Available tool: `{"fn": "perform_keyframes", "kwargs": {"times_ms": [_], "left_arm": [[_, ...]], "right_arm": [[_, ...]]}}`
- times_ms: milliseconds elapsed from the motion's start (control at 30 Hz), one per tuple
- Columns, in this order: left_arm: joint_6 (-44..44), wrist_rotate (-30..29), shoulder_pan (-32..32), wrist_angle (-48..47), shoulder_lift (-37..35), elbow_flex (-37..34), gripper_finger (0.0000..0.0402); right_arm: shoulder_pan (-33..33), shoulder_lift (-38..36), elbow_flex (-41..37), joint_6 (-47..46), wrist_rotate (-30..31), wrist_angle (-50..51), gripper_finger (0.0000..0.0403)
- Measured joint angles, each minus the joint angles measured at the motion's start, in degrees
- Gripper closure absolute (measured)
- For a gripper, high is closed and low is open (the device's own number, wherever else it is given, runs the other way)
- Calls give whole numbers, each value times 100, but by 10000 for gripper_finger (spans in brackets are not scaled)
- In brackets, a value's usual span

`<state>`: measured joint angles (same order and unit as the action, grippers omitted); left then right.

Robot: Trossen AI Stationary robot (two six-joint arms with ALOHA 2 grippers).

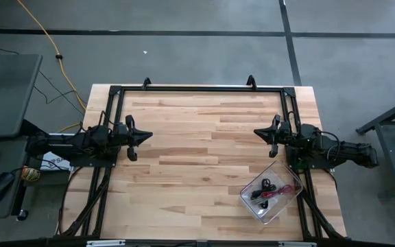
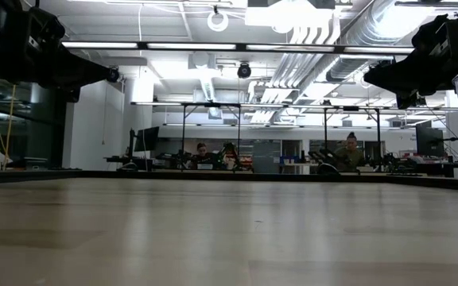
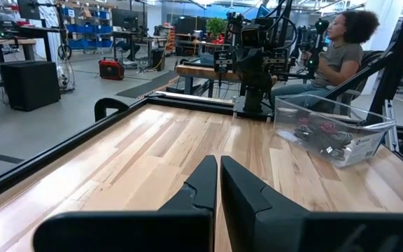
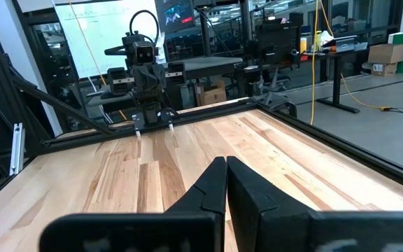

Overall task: Pick and place USB-C Cables
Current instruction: Return to Home Position

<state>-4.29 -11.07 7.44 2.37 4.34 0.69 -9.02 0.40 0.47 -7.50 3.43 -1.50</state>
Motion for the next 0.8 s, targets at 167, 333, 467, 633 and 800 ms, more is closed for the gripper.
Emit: {"fn": "perform_keyframes", "kwargs": {"times_ms": [167,333,467,633,800], "left_arm": [[-2,-1,0,0,0,2,401],[0,-2,-1,0,0,2,401],[0,-7,-83,7,-17,7,401],[-1,-4,-247,9,-145,7,401],[-2,-5,-493,5,-414,7,401]], "right_arm": [[2,0,0,1,1,0,398],[2,-1,0,1,-1,0,398],[0,-2,0,-1,-1,0,398],[1,-2,0,1,-1,0,398],[0,-2,0,1,1,0,398]]}}
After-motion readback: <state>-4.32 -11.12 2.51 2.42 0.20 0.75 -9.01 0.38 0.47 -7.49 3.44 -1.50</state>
